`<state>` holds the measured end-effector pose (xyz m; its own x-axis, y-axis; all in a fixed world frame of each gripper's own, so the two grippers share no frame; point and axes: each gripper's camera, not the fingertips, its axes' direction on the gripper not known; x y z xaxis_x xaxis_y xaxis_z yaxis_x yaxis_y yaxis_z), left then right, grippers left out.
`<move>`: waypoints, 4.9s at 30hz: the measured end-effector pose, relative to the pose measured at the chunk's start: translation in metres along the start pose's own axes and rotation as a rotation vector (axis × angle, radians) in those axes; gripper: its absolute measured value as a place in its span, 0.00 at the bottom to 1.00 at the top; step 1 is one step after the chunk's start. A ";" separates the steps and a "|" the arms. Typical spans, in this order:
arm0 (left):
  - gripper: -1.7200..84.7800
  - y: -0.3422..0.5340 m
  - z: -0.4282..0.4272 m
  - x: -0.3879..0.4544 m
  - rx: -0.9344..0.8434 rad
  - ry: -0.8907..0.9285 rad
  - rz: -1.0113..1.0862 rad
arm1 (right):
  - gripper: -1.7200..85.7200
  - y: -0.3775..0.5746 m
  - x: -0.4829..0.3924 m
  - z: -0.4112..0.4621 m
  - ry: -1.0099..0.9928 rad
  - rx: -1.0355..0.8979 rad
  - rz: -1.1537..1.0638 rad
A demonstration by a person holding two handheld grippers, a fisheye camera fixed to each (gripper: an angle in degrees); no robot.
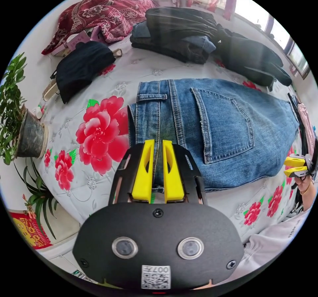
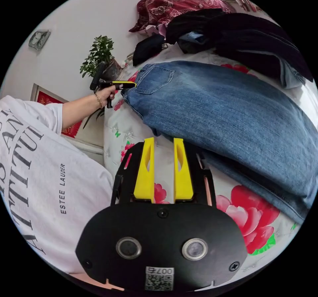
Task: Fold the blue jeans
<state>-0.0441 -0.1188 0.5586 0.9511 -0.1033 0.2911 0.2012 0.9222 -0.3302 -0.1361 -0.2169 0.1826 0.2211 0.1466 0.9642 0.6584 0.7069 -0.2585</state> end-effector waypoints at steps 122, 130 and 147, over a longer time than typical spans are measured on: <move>0.01 0.120 -0.113 -0.089 0.480 0.552 -0.089 | 0.15 -0.010 -0.126 0.010 0.128 0.045 0.011; 0.03 0.047 -0.079 0.143 0.194 0.760 0.655 | 0.15 0.079 -0.028 -0.076 0.232 0.223 0.481; 0.17 0.048 0.061 -0.024 -0.144 0.912 0.007 | 0.14 0.085 0.114 -0.098 -0.019 0.302 0.757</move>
<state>-0.0713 -0.0493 0.5903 0.7565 -0.4080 -0.5112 0.1637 0.8748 -0.4559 0.0158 -0.2075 0.2648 0.5139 0.6695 0.5364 0.1125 0.5673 -0.8158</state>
